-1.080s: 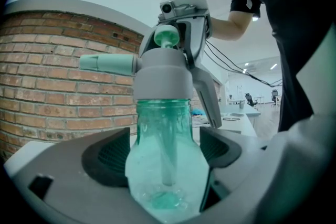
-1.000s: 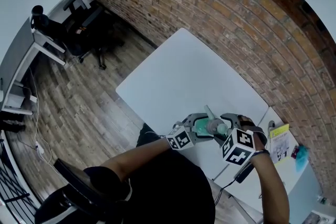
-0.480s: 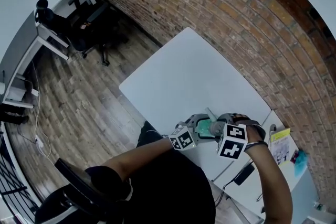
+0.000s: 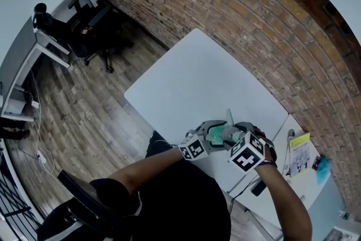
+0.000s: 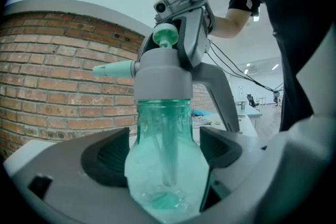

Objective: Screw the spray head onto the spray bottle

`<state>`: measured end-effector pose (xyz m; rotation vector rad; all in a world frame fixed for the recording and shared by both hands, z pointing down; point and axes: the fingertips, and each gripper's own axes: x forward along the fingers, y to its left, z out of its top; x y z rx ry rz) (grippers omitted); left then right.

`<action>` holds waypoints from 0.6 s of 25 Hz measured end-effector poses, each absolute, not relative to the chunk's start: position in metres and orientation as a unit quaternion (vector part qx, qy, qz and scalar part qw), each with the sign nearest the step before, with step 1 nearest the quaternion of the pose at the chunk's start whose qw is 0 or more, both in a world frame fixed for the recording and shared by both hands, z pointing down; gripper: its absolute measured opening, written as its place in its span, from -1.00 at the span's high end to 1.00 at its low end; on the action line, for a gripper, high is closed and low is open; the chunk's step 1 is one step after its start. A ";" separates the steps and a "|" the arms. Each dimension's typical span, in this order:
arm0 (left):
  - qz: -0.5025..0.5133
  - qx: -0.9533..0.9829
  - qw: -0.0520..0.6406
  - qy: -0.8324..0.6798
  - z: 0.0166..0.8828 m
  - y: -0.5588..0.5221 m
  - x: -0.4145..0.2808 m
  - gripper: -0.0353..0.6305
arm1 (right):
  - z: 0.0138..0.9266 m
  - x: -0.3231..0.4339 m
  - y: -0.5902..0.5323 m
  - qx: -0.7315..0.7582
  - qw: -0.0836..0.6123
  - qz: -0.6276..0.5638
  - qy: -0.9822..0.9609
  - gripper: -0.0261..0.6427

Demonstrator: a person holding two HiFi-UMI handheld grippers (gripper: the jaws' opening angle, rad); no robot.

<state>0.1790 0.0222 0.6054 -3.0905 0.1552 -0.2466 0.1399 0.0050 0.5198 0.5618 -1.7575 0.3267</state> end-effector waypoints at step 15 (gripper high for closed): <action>-0.081 -0.996 0.012 0.045 0.606 0.022 0.183 -0.31 | 0.516 0.148 0.005 0.269 0.578 0.167 -0.752 0.10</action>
